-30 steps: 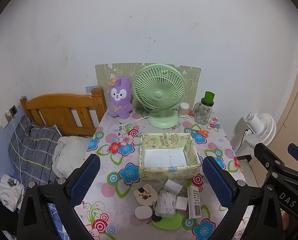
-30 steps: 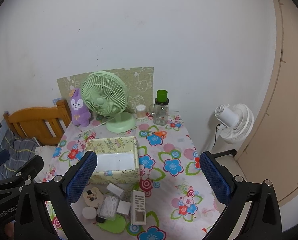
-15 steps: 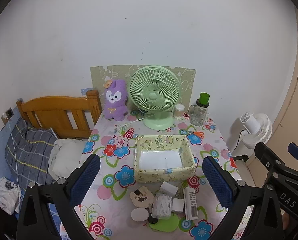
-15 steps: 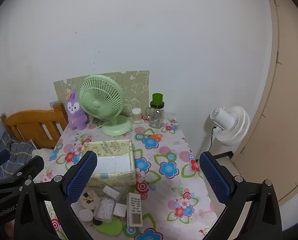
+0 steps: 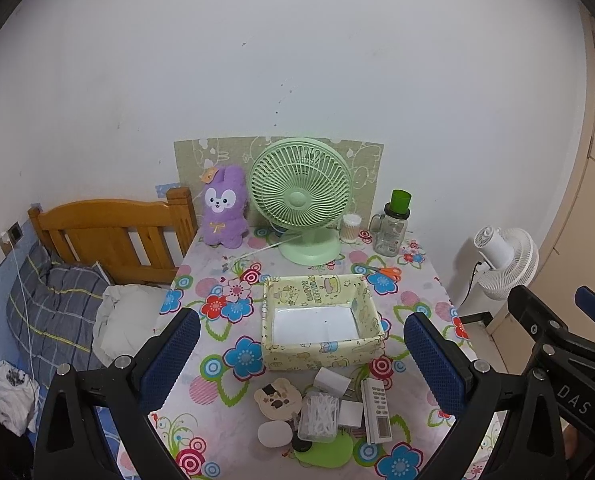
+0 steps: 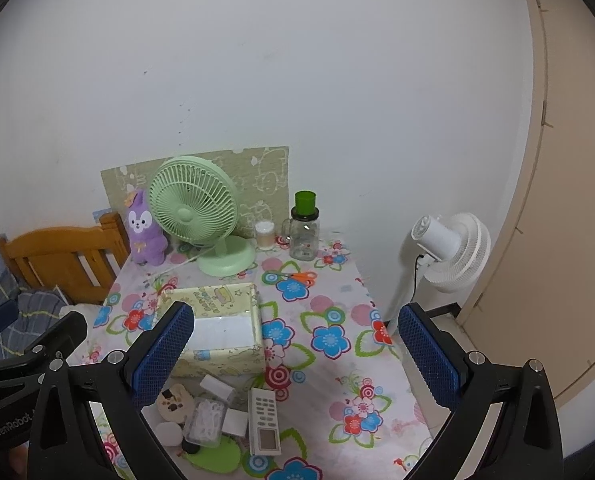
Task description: Organize rigid objects
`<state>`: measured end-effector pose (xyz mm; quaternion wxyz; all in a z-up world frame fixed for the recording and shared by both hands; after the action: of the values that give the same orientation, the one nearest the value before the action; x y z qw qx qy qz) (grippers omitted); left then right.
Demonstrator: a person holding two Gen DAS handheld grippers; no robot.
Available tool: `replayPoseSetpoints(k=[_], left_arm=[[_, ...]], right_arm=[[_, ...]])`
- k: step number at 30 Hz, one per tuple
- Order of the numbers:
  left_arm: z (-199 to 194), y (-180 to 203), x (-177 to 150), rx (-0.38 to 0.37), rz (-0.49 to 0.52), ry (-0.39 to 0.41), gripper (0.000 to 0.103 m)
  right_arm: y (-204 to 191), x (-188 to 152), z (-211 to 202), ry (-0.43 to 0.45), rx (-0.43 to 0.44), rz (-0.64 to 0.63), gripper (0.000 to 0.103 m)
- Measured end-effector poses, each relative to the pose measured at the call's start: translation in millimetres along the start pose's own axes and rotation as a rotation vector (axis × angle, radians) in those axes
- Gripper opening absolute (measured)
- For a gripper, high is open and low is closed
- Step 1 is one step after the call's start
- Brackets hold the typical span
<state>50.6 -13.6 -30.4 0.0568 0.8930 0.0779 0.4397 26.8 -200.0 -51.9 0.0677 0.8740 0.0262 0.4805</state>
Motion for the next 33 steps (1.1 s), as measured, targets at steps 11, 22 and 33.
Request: replayPoseSetpoints(k=[11, 22, 33], left_arm=[[3.1, 1.0, -2.2, -0.003, -0.005, -0.013, 0.103], [17.4, 1.3, -11.6, 0.002, -0.004, -0.039, 0.103], [46.7, 4.4, -31.7, -0.001, -0.002, -0.094, 0.103]], right_arm=[[1.5, -2.5, 3.6, -0.017, 0.012, 0.014, 0.103], [1.8, -9.8, 19.9, -0.038, 0.035, 0.038, 0.103], [3.6, -28.7, 49.8, -0.080, 0.041, 0.043, 0.103]])
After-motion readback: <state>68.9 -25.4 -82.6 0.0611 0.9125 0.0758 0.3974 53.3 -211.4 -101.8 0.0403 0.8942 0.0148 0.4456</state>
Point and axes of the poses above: each gripper's, at about its wrist camera, not at the fingertips, and z roughly the way its jaws point, y to its right, x to its top, the point moved 6 cm from there along z, roughly the way its jaws point, and after that the axes turned 9 degrees about -z, right-handed, at the moved point
